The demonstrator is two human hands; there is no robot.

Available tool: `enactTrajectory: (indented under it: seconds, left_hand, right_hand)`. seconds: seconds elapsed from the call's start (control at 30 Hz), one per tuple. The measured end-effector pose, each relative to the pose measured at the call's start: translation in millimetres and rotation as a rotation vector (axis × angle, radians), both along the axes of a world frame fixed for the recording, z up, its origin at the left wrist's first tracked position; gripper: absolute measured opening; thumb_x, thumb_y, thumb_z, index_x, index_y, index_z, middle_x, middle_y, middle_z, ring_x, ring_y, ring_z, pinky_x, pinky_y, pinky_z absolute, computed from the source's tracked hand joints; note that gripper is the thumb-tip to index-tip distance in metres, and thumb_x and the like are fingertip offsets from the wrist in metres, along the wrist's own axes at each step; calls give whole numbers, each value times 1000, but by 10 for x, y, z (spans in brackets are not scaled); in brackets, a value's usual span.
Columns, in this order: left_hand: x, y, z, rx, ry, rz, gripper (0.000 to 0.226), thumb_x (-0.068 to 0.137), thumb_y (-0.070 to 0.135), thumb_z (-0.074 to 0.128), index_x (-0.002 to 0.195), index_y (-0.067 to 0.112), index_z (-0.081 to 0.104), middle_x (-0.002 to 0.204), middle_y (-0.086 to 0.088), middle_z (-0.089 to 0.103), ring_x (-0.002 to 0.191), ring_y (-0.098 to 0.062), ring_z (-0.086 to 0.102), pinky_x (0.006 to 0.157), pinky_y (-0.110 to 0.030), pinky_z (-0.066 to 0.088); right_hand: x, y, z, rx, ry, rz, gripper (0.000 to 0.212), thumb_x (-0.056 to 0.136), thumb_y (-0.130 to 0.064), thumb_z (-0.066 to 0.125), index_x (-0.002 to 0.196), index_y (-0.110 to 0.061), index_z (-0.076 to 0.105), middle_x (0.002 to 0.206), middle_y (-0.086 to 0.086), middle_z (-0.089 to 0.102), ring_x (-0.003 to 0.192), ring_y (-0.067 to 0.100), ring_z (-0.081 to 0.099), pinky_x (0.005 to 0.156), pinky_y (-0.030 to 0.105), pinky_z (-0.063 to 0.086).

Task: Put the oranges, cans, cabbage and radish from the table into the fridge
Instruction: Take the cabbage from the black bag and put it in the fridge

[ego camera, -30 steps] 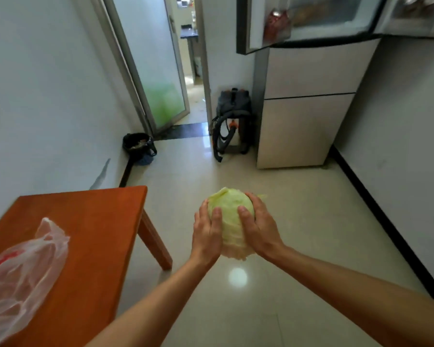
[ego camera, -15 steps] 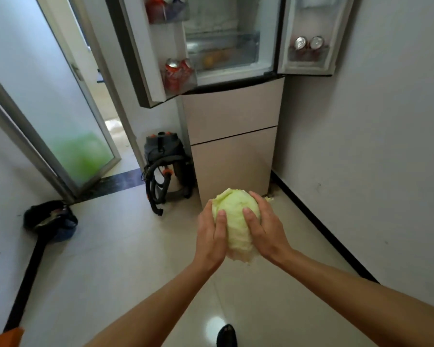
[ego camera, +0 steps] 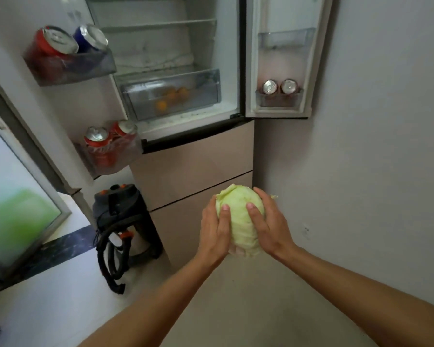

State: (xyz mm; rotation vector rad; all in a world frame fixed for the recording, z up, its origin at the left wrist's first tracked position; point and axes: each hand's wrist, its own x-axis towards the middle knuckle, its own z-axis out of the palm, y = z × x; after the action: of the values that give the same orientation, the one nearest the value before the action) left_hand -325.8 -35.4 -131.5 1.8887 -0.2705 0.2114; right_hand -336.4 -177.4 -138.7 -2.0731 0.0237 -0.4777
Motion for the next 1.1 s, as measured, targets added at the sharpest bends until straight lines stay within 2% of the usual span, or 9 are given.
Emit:
enactTrajectory:
  seconds: [0.03, 0.2, 0.27, 0.43, 0.57, 0.67, 0.8, 1.0, 1.1]
  left_hand:
    - [258, -93, 16, -4, -14, 2, 44, 91, 63, 26, 129, 44, 42, 124, 15, 51, 120, -10, 47, 104, -45, 40]
    - [1453, -543, 205, -25, -79, 50, 55, 87, 67, 25, 131, 36, 41, 125, 10, 49, 120, -11, 47, 104, -45, 41]
    - [1896, -673, 344, -26, -77, 74, 59, 85, 70, 24, 132, 38, 38, 129, 6, 47, 121, -13, 47, 104, -47, 42]
    - [2943, -761, 851, -36, -128, 203, 77, 83, 73, 23, 145, 28, 31, 141, -1, 42, 126, -18, 44, 106, -49, 39]
    - [3698, -704, 1367, -17, -267, 256, 65, 89, 66, 23, 142, 29, 33, 141, 1, 42, 129, -19, 41, 107, -49, 37]
    - [4269, -641, 1690, 0, -336, 271, 57, 94, 57, 25, 142, 28, 35, 136, 2, 45, 127, -16, 42, 107, -47, 37]
    - [5129, -530, 2022, 9, -357, 299, 56, 96, 55, 24, 144, 27, 32, 136, -2, 44, 126, -19, 41, 109, -46, 34]
    - [6480, -298, 2364, 71, -422, 269, 49, 101, 45, 25, 143, 21, 35, 137, -6, 45, 128, -20, 39, 105, -30, 29]
    - [7161, -162, 2551, 88, -375, 237, 50, 101, 46, 25, 141, 19, 36, 137, -10, 46, 127, -24, 43, 107, -37, 34]
  right_hand:
    - [254, -91, 30, -3, -10, 0, 71, 81, -72, 28, 140, -33, 38, 139, -3, 48, 120, 12, 49, 101, 31, 40]
    - [1530, -516, 240, -22, -61, 40, 70, 81, -72, 27, 140, -35, 36, 139, -1, 48, 119, 17, 51, 100, 40, 43]
    - [2000, -634, 420, -14, -76, 61, 72, 80, -72, 26, 140, -34, 37, 138, -1, 48, 118, 17, 51, 99, 40, 43]
    - [3105, -706, 1021, 16, -173, 148, 74, 79, -70, 30, 141, -30, 40, 138, 1, 49, 118, 16, 50, 96, 32, 40]
    - [3917, -609, 1506, 53, -306, 183, 69, 82, -67, 31, 138, -29, 42, 134, 0, 51, 109, 11, 50, 89, 31, 41]
    - [4564, -498, 1823, 87, -358, 155, 62, 84, -63, 33, 134, -30, 45, 129, -1, 54, 107, 14, 53, 87, 32, 41]
    - [5438, -326, 2134, 122, -389, 121, 56, 86, -60, 34, 133, -31, 47, 128, -3, 56, 109, 17, 55, 93, 41, 46]
    - [6771, -101, 2449, 124, -429, 36, 58, 84, -62, 35, 131, -31, 50, 129, -2, 58, 113, 22, 55, 96, 38, 44]
    - [7399, 30, 2588, 143, -422, 1, 59, 84, -60, 36, 131, -29, 51, 130, 1, 59, 115, 24, 55, 95, 33, 41]
